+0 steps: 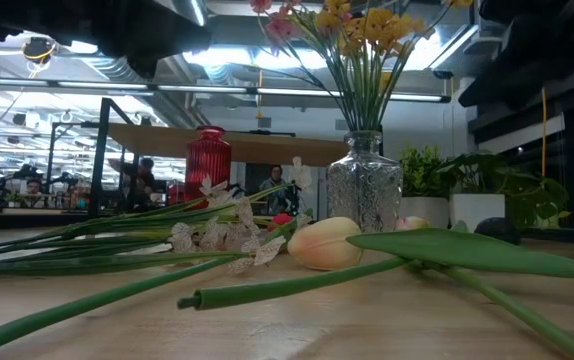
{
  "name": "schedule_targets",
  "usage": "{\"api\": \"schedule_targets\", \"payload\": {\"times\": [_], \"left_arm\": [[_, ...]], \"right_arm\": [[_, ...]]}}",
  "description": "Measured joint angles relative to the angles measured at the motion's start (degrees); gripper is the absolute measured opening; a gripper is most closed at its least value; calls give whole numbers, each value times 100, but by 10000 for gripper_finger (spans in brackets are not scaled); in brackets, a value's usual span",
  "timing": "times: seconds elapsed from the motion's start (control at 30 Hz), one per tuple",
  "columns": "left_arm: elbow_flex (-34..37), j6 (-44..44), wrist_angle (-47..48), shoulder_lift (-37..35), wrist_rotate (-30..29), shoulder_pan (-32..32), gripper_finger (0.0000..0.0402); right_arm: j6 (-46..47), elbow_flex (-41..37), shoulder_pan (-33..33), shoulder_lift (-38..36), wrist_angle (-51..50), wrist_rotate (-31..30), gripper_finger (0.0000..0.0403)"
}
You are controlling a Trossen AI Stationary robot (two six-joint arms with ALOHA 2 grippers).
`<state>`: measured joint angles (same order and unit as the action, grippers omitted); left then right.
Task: Pick and place flowers into a vace then onto a shelf
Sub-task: Put the light yellow flower into the transparent flower vase
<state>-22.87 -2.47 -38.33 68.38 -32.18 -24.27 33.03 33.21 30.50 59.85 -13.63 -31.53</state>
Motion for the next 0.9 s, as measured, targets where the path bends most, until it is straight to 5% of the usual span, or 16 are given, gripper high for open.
{"api": "schedule_targets", "payload": {"times": [0.27, 0.67, 0.9], "left_arm": [[0, -147, 11, 0, 394, -48, 4], [0, -296, 186, 0, 661, -342, 4], [0, -289, 259, 0, 660, -426, 3]], "right_arm": [[391, 1361, 609, 1472, -790, 3, 2], [2166, 3505, 1519, 3442, -2781, 11, 2], [2696, 4022, 1780, 4015, -3202, 22, 9]]}}
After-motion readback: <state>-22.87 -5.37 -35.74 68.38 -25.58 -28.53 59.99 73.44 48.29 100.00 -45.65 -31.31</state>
